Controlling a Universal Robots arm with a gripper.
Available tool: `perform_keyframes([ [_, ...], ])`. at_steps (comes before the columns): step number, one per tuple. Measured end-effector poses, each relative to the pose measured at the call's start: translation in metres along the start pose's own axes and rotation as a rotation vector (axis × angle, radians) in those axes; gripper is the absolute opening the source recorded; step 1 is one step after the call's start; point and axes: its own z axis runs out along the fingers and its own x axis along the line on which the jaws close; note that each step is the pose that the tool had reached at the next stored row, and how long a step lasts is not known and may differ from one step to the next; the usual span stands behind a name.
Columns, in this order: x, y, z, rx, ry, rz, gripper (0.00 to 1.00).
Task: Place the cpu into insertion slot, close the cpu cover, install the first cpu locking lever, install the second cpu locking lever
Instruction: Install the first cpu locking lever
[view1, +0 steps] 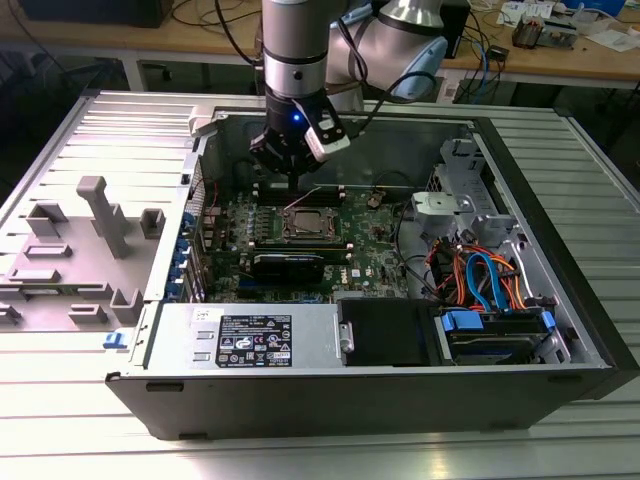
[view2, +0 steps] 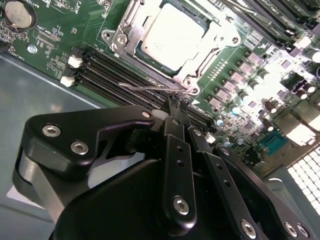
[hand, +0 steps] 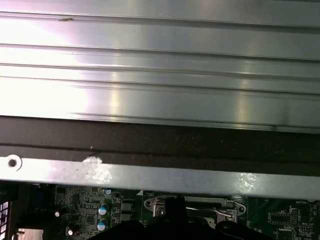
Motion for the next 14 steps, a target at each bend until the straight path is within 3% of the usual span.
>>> perform_keyframes([
  [14, -0.0134, 0.0017, 0.0101, 0.0001, 0.0001, 0.000, 0.11],
])
